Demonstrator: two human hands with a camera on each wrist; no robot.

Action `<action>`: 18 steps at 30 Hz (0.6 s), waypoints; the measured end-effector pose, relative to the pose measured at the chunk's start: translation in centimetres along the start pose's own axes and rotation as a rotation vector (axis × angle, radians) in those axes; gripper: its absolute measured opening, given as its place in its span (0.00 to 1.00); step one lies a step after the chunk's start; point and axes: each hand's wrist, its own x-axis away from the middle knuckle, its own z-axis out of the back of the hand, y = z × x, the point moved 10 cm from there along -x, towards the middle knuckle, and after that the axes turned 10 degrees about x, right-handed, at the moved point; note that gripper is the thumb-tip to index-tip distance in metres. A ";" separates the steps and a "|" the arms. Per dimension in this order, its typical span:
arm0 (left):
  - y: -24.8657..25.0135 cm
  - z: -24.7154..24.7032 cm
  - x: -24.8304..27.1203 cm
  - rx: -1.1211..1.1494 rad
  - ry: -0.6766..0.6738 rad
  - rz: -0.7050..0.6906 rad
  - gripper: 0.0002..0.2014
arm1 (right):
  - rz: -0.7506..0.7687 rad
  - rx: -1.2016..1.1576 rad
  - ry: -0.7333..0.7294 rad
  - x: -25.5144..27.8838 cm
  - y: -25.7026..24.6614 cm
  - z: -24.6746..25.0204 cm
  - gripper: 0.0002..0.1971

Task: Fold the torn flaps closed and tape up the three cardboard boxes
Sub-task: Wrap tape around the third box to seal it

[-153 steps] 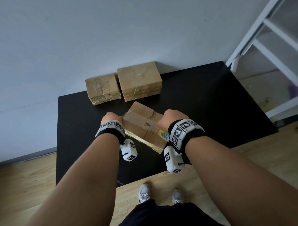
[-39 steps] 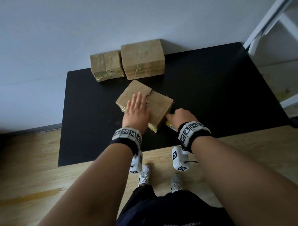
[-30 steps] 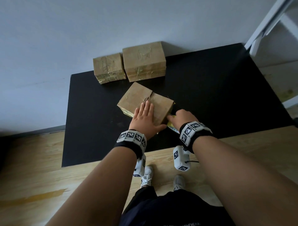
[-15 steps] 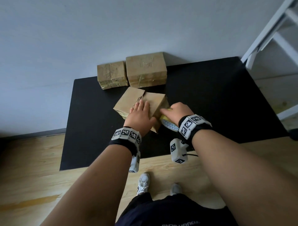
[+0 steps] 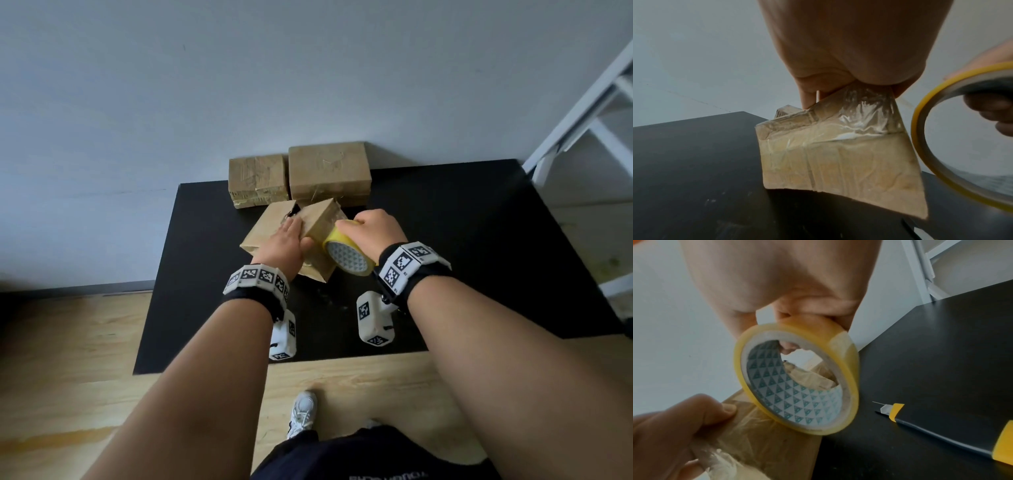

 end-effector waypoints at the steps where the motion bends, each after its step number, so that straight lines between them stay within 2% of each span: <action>1: 0.0 -0.2 -0.1 -0.002 -0.003 -0.008 0.28 | -0.026 0.041 -0.023 -0.1 0.5 -0.2 0.23; 5: -0.1 0.1 -0.5 0.025 0.001 0.001 0.27 | -0.126 0.246 -0.094 0.1 3.2 -0.9 0.26; 9: -0.5 1.2 -0.6 0.048 0.042 0.009 0.26 | -0.108 0.102 -0.065 0.2 3.4 -1.5 0.29; 12: -1.7 2.9 -0.9 0.132 0.093 0.046 0.23 | -0.053 -0.031 -0.011 -0.1 2.6 -1.4 0.25; 15: -2.2 3.6 -1.2 0.167 0.077 0.066 0.21 | 0.000 -0.002 0.016 -0.7 1.3 -1.2 0.22; 18: -2.5 4.1 -1.3 0.205 0.082 0.064 0.19 | -0.044 0.085 -0.022 -1.4 1.5 -1.9 0.23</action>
